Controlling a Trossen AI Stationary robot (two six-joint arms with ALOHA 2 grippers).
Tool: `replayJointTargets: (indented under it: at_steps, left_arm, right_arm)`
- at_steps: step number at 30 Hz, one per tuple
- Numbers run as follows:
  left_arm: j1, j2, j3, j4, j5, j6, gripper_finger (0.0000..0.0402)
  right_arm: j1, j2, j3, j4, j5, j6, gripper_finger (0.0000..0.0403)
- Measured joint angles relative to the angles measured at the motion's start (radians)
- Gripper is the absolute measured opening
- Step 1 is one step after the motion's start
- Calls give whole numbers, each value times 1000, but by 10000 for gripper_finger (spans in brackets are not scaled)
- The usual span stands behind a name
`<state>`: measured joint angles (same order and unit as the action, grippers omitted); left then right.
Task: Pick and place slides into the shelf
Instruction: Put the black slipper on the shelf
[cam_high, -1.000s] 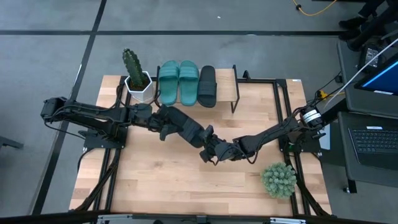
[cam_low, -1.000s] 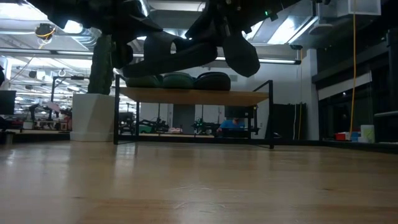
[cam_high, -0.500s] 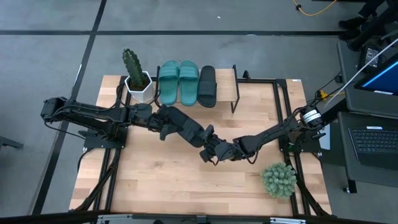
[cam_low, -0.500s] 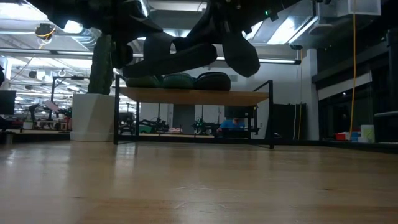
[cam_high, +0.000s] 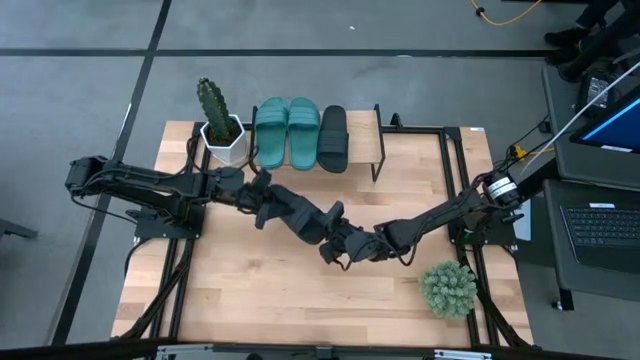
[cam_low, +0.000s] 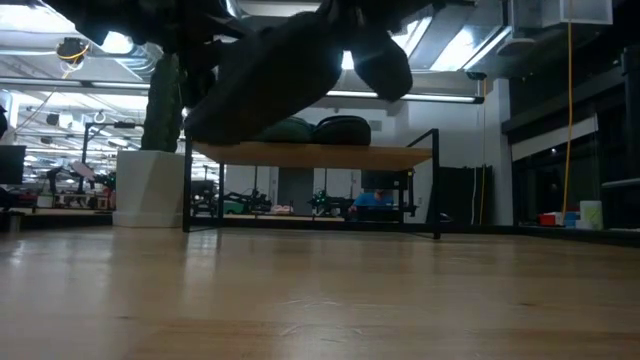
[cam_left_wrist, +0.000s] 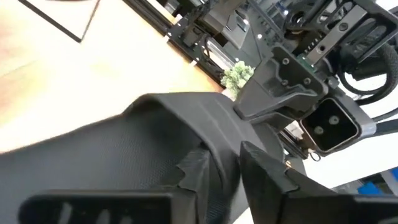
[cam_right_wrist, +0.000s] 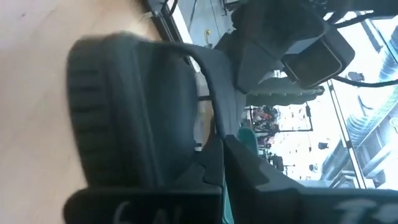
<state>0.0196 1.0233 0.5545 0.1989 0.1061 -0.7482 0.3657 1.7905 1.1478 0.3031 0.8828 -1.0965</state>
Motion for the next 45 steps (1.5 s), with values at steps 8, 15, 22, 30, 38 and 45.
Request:
replayJointTargets:
  at_steps: [8,15,22,30,38,45]
  left_arm:
    - [1,-20,0,-1,2,90,105]
    - [1,-44,0,-1,1,185,98]
    - [-15,-44,0,-2,-3,300,77]
    - [-44,-44,0,3,-48,448,20]
    - [-66,-44,0,14,-69,550,3]
    - [-88,-44,0,16,-69,606,1]
  right_arm:
    - [32,0,77,-243,67,144,2]
    - [72,0,175,-521,65,335,1]
    - [78,0,310,-813,74,564,0]
    - [74,0,414,-1019,264,657,0]
    - [58,-3,525,-1119,362,652,0]
    - [-16,-4,606,-1217,438,651,0]
